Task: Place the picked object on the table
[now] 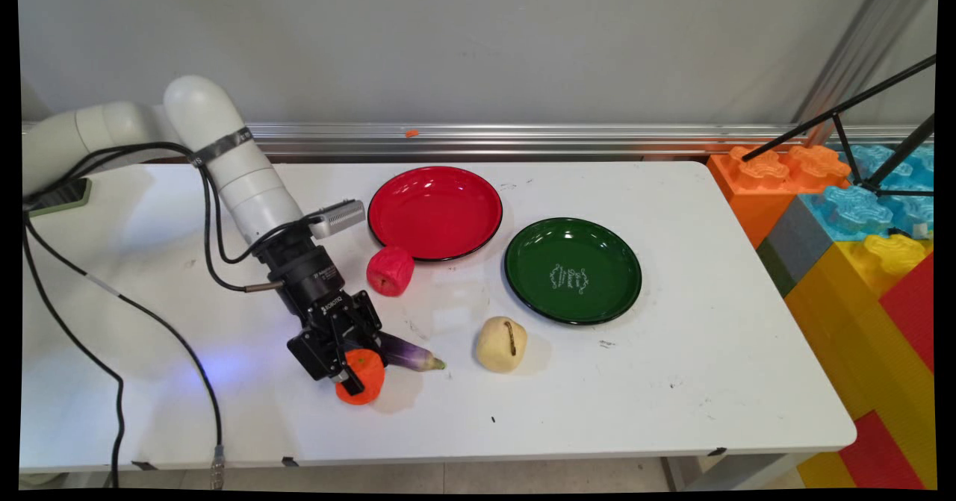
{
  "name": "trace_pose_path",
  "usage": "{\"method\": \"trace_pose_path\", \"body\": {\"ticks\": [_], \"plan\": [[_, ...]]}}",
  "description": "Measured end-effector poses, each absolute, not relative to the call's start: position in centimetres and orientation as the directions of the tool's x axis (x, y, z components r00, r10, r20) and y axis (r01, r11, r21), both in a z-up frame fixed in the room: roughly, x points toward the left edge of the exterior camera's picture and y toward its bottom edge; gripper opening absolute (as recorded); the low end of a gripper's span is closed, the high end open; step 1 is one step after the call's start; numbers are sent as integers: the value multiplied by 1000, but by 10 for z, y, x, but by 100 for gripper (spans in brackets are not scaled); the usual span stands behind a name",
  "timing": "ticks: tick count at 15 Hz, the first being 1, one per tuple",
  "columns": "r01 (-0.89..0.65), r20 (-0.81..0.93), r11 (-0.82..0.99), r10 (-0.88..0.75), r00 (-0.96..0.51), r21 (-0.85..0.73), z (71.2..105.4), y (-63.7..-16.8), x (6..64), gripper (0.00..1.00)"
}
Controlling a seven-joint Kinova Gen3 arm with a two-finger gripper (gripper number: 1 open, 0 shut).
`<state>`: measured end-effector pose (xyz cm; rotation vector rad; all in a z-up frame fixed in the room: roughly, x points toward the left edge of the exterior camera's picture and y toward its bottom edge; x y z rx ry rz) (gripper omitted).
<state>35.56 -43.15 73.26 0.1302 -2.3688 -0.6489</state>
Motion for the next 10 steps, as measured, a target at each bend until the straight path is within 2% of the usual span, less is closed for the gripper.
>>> {"method": "trace_pose_path", "body": {"ticks": [6, 7, 10], "plan": [[64, 572, 880, -249, -782, 471, 716, -439, 355, 0], [63, 571, 881, -249, -782, 469, 714, -441, 355, 100], [60, 572, 884, -247, -782, 464, 708, -444, 354, 100]]}}
